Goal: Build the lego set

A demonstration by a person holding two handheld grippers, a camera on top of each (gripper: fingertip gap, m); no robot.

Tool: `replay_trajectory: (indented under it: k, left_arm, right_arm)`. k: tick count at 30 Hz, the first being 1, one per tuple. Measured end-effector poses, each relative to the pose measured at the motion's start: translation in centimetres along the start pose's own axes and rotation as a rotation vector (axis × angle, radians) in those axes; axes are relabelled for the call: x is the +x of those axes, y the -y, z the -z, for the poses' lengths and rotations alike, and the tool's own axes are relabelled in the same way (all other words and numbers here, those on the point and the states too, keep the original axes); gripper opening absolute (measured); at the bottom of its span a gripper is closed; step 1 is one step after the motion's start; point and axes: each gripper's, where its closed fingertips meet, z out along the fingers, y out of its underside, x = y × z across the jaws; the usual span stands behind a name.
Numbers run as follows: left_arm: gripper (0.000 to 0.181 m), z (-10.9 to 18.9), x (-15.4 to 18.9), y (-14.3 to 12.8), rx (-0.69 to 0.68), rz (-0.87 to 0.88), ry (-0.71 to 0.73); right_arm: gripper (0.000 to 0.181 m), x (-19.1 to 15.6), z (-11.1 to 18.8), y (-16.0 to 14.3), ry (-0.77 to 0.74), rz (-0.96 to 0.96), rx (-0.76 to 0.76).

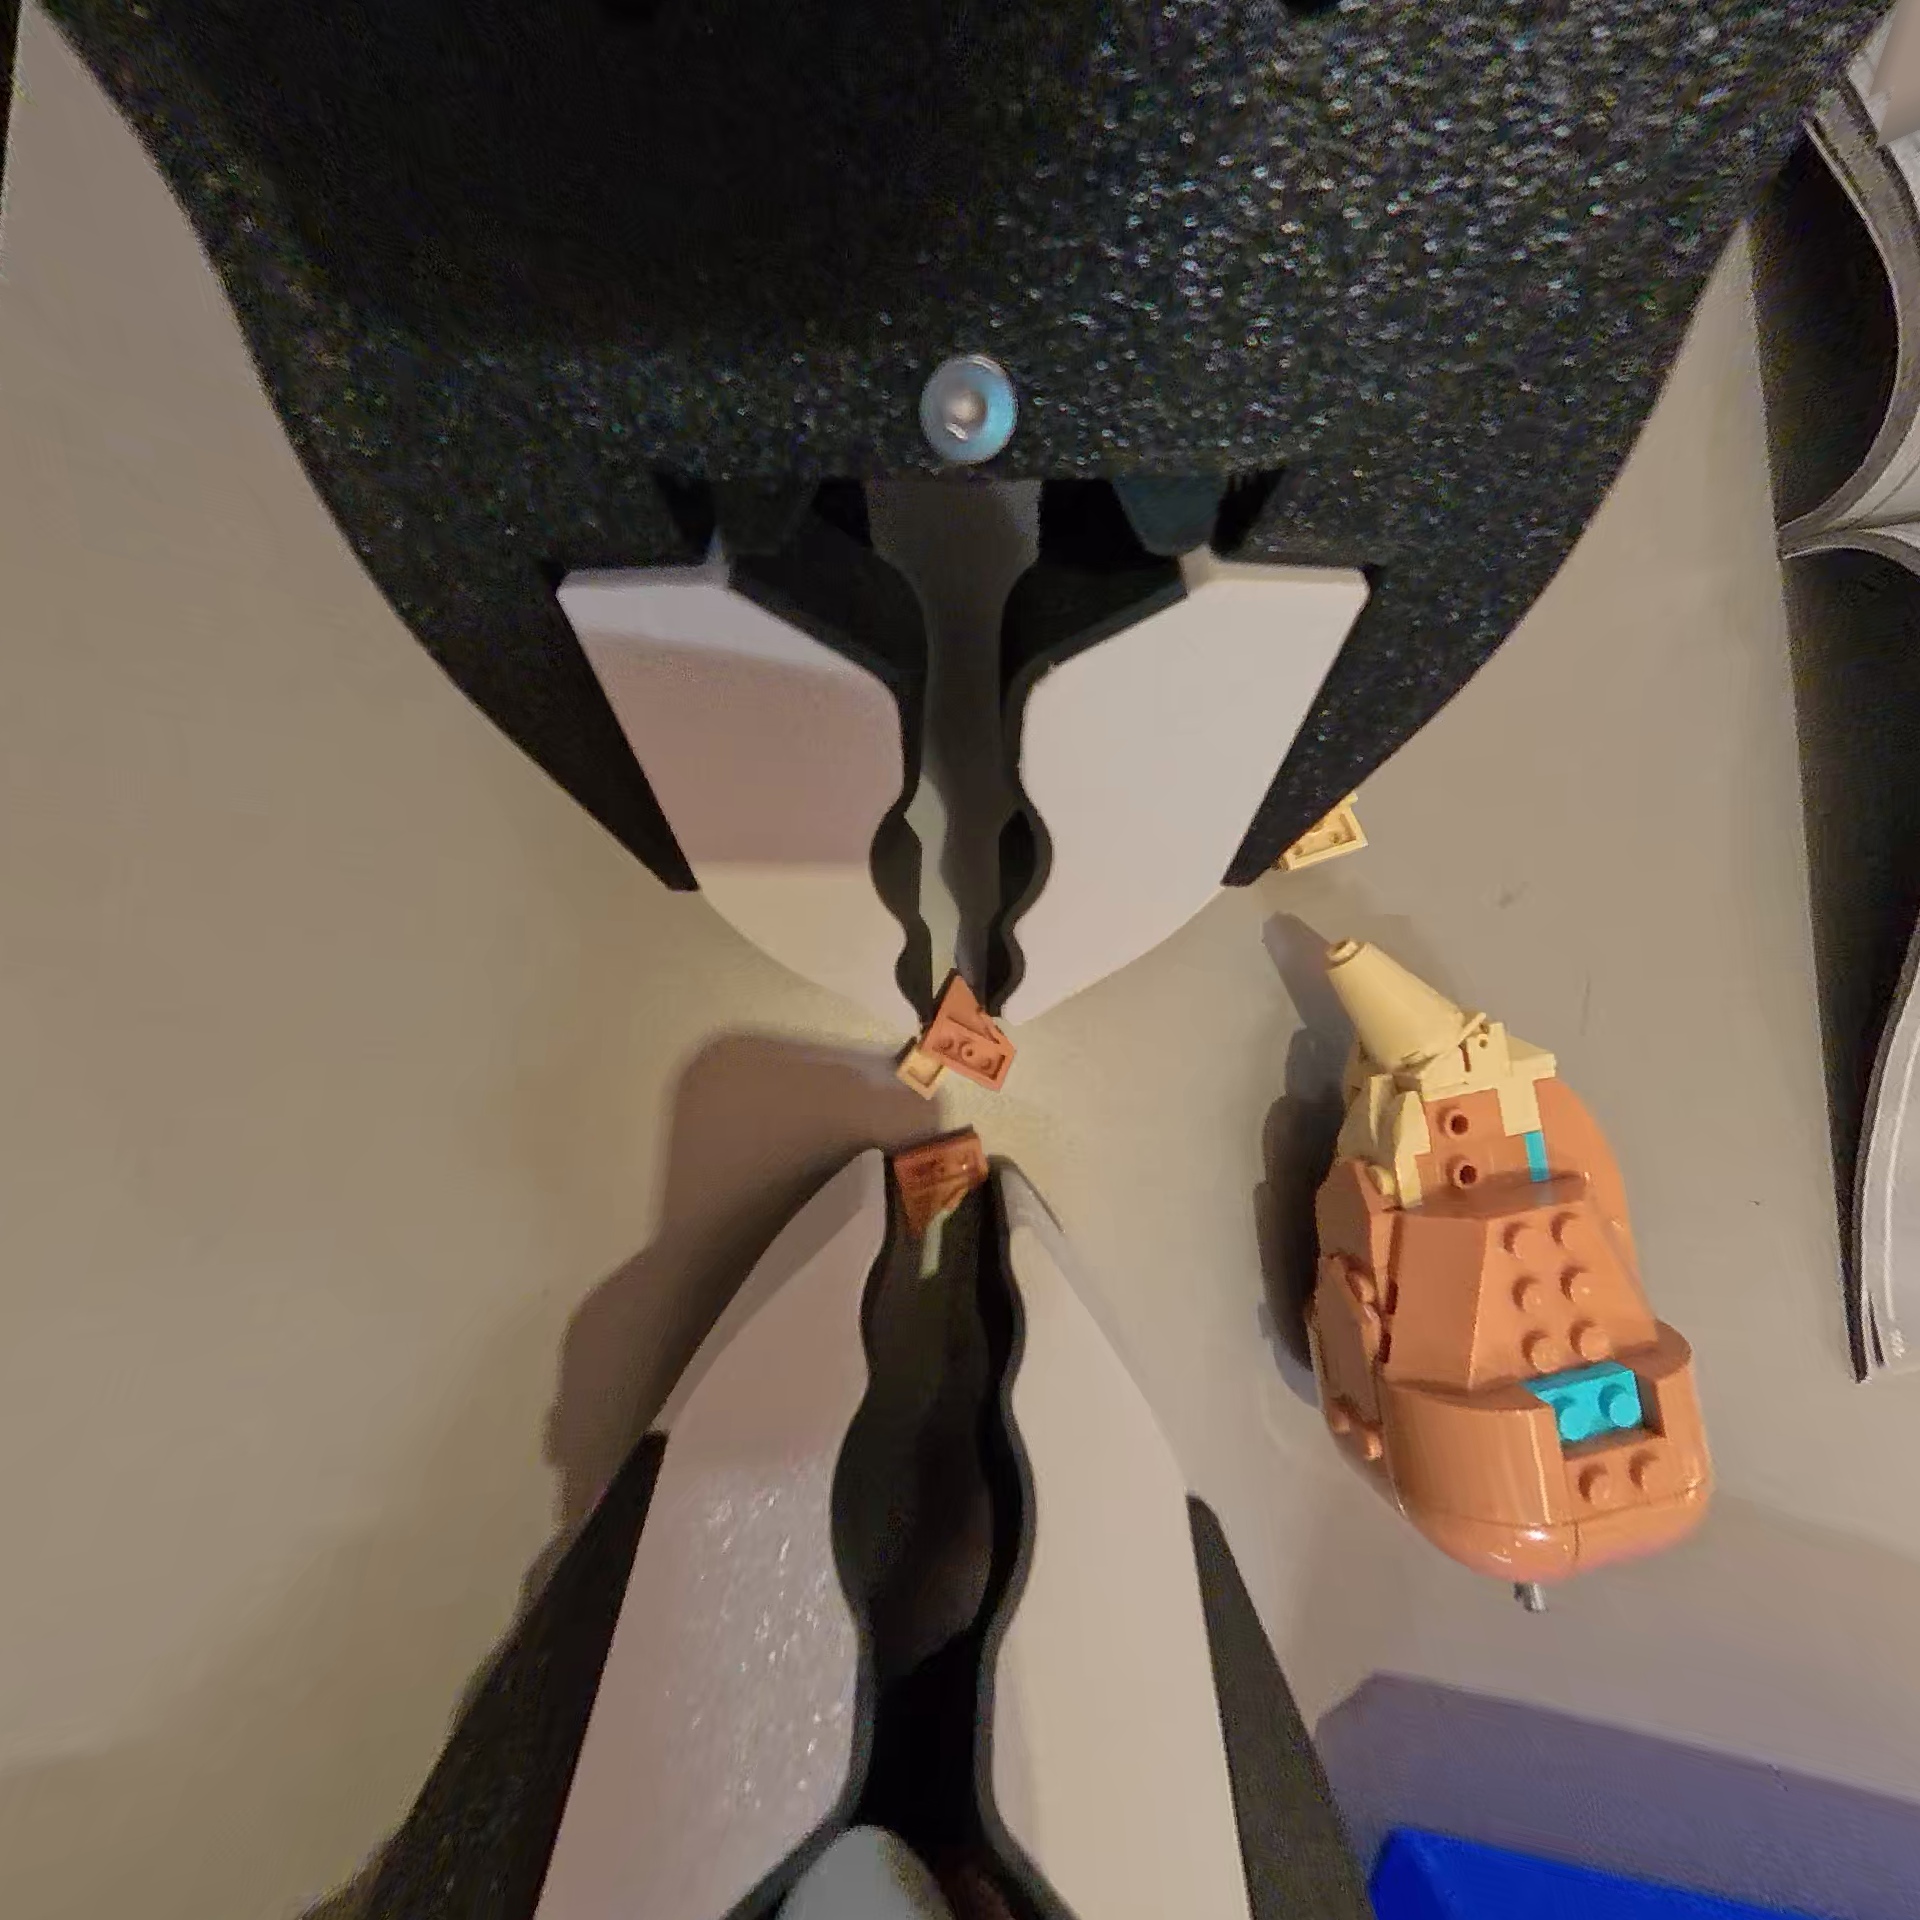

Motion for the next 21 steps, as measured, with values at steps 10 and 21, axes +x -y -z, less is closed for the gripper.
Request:
replay_trajectory:
  k: [10, 21]
  left_arm:
    - [0.009, 0.0, -0.2, 0.0, 0.038, 0.069, 0.045]
    - [0.01, -0.1, -0.7, -0.1, 0.068, 0.138, 0.111]
  right_arm:
    - [0.017, 0.5, 0.0, 0.5, 0.026, -0.16, 0.047]
    - [0.017, 0.4, -0.5, 1.5, -0.034, -0.215, 0.037]
